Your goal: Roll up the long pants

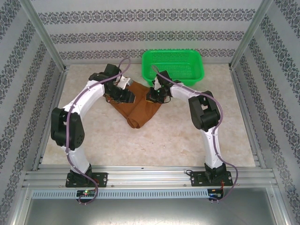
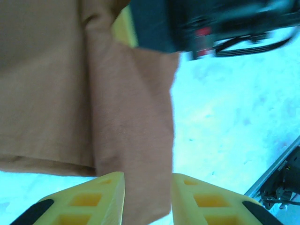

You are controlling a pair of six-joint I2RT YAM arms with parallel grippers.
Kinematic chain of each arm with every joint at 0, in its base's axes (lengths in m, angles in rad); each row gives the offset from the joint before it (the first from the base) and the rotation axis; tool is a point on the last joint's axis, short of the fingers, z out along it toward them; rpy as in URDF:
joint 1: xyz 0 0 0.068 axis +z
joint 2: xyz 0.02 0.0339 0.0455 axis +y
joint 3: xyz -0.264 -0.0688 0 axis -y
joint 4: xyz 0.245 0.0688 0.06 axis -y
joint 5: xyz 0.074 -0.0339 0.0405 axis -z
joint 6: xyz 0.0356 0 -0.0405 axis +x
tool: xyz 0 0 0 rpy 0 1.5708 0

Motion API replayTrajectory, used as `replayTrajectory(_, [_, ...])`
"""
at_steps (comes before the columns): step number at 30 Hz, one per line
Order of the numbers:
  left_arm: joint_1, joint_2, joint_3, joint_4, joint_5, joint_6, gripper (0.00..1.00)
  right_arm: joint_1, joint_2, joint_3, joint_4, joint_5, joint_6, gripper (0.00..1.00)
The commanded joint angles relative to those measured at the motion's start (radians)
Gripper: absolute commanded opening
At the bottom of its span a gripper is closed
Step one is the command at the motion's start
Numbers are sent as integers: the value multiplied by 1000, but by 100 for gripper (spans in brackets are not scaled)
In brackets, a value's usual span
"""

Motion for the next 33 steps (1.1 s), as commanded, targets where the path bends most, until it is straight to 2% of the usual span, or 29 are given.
replayTrajectory(1, [-109,20,-38,70,4,6,31,-5,-6,-110,-34,65,19,0])
replayTrajectory(3, [-188,37,-79,106,67,54,29,-9,-35,-177,0,66,29,0])
replayTrajectory(4, [-222,62,-82,108,42,62,26,-14,-51,-214,20,65,38,0])
replayTrajectory(6, [-243,128,-76,109,60,67,21,-24,-70,-265,46,62,53,0])
replayTrajectory(12, [-171,277,-103,140,-21,-6,13,-36,-136,-384,76,86,48,0])
replayTrajectory(14, [-141,288,-130,154,-52,-25,12,-41,-157,-424,81,94,47,0])
replayTrajectory(17, [-128,305,-143,143,-103,-31,5,-51,-183,-480,91,100,44,0])
replayTrajectory(24, [-144,246,-236,219,-166,-93,3,-53,-214,-524,87,121,26,0])
replayTrajectory(27, [-197,114,-285,254,-265,-60,8,-60,-209,-532,91,116,26,0])
replayTrajectory(30, [-320,-31,-345,254,-505,16,27,-65,-226,-555,100,111,30,0])
replayTrajectory(33, [-405,-115,-394,246,-663,52,35,-69,-258,-592,110,108,32,0])
